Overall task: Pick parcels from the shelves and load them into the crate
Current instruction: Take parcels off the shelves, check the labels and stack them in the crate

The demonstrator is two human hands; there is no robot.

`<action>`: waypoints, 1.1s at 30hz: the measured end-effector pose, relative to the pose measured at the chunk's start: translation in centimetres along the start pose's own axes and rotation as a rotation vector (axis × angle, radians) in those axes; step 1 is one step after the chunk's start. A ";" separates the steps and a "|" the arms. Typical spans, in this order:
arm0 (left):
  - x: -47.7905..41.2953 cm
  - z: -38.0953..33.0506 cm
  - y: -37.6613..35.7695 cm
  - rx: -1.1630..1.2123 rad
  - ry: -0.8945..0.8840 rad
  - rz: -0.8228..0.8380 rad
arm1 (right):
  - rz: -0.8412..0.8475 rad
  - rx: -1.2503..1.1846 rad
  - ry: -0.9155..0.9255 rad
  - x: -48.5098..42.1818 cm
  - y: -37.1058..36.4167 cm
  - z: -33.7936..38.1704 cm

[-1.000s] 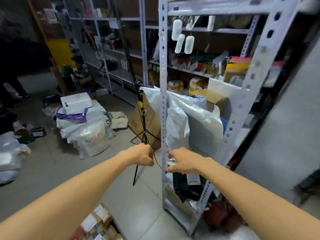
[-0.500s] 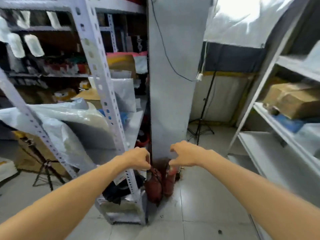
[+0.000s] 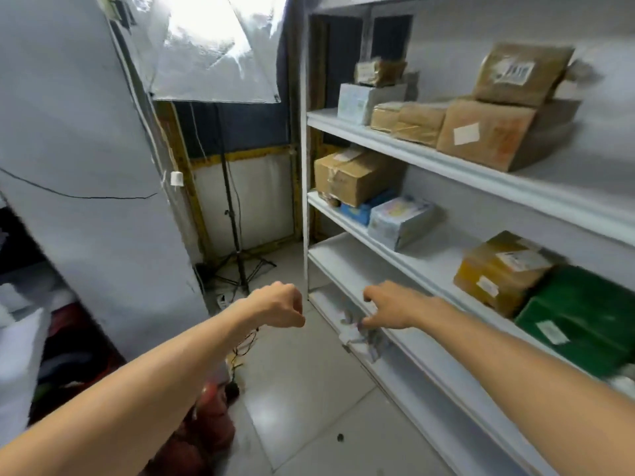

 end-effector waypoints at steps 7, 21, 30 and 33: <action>-9.2 -11.9 4.7 -0.242 -0.208 -0.056 | -0.116 -0.110 -0.159 2.2 4.0 -10.8; -20.4 -32.7 4.6 -0.413 -0.593 -0.071 | -0.174 -0.248 -0.561 8.0 4.4 -30.2; -29.3 -37.0 6.7 -0.438 -0.787 -0.087 | -0.253 -0.328 -0.714 4.0 6.0 -35.6; -32.1 -37.2 7.7 -0.432 -0.809 -0.075 | -0.284 -0.397 -0.782 3.2 6.6 -37.2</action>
Point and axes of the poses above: each hand's wrist, its own x-axis away from the middle knuckle, its own y-axis out of the back of the hand, z = x × y, the point moved 10 cm from there along -x, towards the middle knuckle, and after that the axes turned 13 degrees about -x, right-handed, at the moved point
